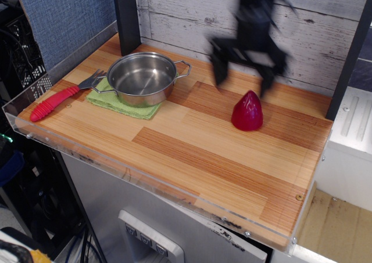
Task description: Take the strawberry out of the pot and put it to the right.
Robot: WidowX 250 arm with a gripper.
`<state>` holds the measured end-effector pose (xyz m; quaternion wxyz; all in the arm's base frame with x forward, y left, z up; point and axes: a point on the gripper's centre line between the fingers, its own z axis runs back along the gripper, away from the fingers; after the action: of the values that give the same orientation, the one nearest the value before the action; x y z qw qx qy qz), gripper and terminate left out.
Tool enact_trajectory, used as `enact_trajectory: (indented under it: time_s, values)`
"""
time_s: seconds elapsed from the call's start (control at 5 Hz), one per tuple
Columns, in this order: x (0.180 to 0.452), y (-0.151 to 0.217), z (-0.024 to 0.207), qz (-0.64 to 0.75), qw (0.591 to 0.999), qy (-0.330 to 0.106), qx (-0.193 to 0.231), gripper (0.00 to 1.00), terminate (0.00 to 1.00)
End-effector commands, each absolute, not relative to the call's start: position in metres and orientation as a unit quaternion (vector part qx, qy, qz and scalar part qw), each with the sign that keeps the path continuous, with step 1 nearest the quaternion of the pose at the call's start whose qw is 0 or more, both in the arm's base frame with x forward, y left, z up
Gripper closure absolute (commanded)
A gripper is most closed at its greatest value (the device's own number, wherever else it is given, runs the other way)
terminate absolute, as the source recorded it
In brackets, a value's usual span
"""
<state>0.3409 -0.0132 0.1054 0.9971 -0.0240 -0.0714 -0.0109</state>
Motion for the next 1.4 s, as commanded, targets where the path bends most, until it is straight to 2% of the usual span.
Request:
enact_trajectory:
  time_s: [0.0, 0.2, 0.4, 0.6, 1.0, 1.2]
  values:
    - [0.282, 0.053, 0.218, -0.018, 0.997, -0.064, -0.046, 0.0, 0.0]
    - [0.275, 0.063, 0.263, -0.029, 0.997, -0.047, -0.054, 0.0, 0.0]
    - [0.283, 0.047, 0.263, -0.05, 0.998, -0.029, -0.025, 0.0, 0.0]
    - [0.295, 0.035, 0.255, -0.031, 0.999, -0.017, 0.01, 0.0, 0.0]
    - [0.307, 0.052, 0.2, -0.008, 1.0, -0.003, 0.03, 0.0, 0.0]
    - [0.305, 0.063, 0.181, 0.004, 0.999, -0.001, 0.037, 0.0, 0.0]
